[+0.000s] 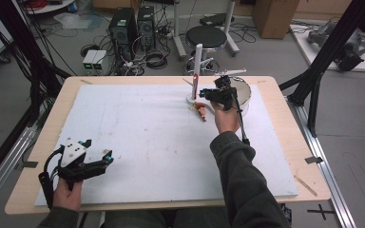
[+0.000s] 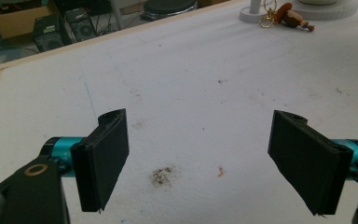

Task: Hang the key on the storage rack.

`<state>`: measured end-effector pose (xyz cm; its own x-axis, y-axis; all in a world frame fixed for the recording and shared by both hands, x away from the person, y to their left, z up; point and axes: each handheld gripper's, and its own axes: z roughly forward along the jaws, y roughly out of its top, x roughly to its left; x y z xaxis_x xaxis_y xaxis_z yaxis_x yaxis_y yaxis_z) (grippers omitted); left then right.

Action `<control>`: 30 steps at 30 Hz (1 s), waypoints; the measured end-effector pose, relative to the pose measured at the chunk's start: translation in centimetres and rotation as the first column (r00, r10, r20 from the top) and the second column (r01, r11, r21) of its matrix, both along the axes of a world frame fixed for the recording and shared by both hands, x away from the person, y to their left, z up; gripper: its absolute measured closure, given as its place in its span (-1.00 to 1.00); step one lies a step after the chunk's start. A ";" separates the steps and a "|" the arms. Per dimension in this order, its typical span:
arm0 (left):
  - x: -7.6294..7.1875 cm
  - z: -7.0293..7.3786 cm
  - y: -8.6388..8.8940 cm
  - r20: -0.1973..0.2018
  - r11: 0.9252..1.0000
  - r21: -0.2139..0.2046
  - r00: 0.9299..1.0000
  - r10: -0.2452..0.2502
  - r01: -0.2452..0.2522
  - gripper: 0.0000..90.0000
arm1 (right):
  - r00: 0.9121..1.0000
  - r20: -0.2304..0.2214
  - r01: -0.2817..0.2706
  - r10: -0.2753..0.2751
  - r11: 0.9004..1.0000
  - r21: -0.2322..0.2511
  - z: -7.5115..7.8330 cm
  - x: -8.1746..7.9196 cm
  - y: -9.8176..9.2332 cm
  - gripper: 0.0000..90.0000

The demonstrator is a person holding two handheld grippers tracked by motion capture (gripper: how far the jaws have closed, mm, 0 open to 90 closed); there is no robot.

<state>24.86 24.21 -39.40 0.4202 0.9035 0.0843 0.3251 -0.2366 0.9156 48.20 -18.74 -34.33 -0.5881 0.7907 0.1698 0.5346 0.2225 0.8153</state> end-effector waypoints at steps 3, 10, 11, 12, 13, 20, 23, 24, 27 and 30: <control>0.0 0.0 0.0 0.000 1.000 0.001 1.000 0.000 0.000 -0.54 | 1.000 -0.002 -0.013 0.013 1.000 0.023 0.1 -0.2 -0.4 0.65; 0.0 0.0 -0.1 -0.004 1.000 0.002 1.000 -0.002 0.002 -0.54 | 0.999 -0.010 -0.045 0.046 0.996 0.073 -0.2 -0.5 -1.2 0.54; 0.0 0.0 -0.1 -0.004 1.000 0.003 1.000 -0.002 0.002 -0.54 | 0.999 -0.012 -0.046 0.047 0.996 0.074 -0.2 -0.5 -1.2 0.53; 0.0 0.0 -0.1 -0.004 1.000 0.005 1.000 -0.004 0.004 -0.54 | 0.999 -0.009 -0.046 0.047 0.996 0.079 -0.3 -0.6 -1.3 0.51; 0.0 0.0 -0.1 -0.003 1.000 0.001 1.000 -0.004 0.004 -0.54 | 0.999 -0.005 -0.051 0.052 0.995 0.087 -0.3 -0.6 -1.3 0.50; 0.0 0.0 -0.1 -0.003 1.000 0.001 1.000 0.001 -0.001 -0.54 | 0.997 -0.004 -0.073 0.074 0.992 0.104 -0.6 -0.8 -1.8 0.39; 0.0 -0.1 -0.1 -0.004 1.000 0.001 1.000 0.001 -0.001 -0.54 | 0.996 -0.002 -0.088 0.089 0.990 0.111 -0.5 -0.9 -1.9 0.32; 0.0 -0.1 -0.1 -0.003 1.000 0.001 1.000 0.001 -0.001 -0.54 | 0.996 -0.004 -0.093 0.094 0.989 0.115 -0.5 -0.9 -1.9 0.30; 0.0 -0.1 -0.1 -0.003 1.000 0.001 1.000 0.002 -0.002 -0.54 | 0.995 0.012 -0.104 0.103 0.987 0.119 -0.4 -1.0 -2.0 0.24; 0.0 0.0 -0.1 -0.003 1.000 0.004 1.000 0.000 0.000 -0.54 | 0.994 0.008 -0.106 0.106 0.986 0.129 -0.4 -1.2 -2.1 0.17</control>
